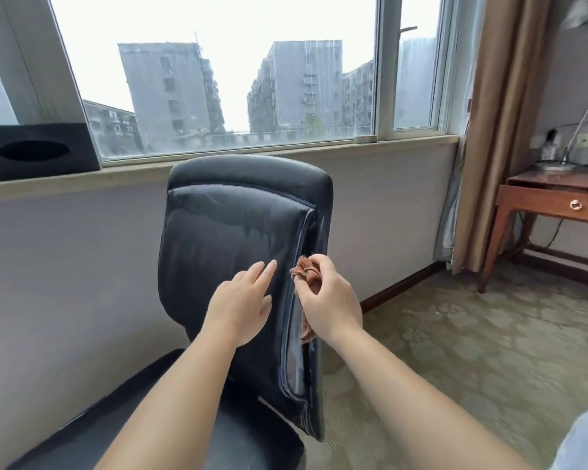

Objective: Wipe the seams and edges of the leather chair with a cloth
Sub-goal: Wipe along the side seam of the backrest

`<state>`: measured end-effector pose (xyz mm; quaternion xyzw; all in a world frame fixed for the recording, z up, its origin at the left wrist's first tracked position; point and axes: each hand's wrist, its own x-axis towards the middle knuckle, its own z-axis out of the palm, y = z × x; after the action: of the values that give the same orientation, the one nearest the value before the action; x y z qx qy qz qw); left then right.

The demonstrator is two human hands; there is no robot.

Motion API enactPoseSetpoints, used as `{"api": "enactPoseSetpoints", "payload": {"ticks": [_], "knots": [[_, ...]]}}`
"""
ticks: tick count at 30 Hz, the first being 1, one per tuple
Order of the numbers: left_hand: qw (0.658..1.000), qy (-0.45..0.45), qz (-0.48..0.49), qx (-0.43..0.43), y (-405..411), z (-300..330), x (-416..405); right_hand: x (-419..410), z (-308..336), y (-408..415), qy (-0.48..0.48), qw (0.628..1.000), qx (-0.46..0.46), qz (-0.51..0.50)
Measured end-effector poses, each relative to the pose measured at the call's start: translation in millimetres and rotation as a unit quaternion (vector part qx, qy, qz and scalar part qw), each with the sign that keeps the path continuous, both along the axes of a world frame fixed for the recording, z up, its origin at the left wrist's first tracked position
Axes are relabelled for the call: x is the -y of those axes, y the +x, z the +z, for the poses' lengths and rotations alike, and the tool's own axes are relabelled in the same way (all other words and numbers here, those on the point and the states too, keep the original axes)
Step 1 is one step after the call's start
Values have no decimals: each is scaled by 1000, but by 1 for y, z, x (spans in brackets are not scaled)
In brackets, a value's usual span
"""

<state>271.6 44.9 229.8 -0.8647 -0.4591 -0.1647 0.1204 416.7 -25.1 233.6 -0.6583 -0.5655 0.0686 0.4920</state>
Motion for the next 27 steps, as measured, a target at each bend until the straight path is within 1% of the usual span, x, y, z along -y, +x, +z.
{"api": "enactPoseSetpoints", "payload": {"ticks": [4,8,12,15,17,19,21,24,27], "knots": [[999,49,-23,4,8,25,-12,-12,25,2,27,998,47,-30],[996,60,-59,4,12,38,-23,-13,39,2,79,992,64,-81],[996,54,-74,-1,18,45,-30,-15,52,10,80,981,113,-133],[996,35,-87,4,29,49,-33,-19,61,19,72,963,178,-187],[995,6,-99,32,35,48,-36,-19,65,25,59,947,219,-229],[992,-14,-114,60,39,42,-40,-18,65,32,54,936,233,-257],[988,-18,-128,80,39,34,-44,-20,62,35,91,931,243,-258],[985,-20,-139,101,39,25,-49,-30,55,35,157,907,290,-263],[983,-4,-148,109,41,18,-53,-33,52,33,175,883,329,-285]]}}
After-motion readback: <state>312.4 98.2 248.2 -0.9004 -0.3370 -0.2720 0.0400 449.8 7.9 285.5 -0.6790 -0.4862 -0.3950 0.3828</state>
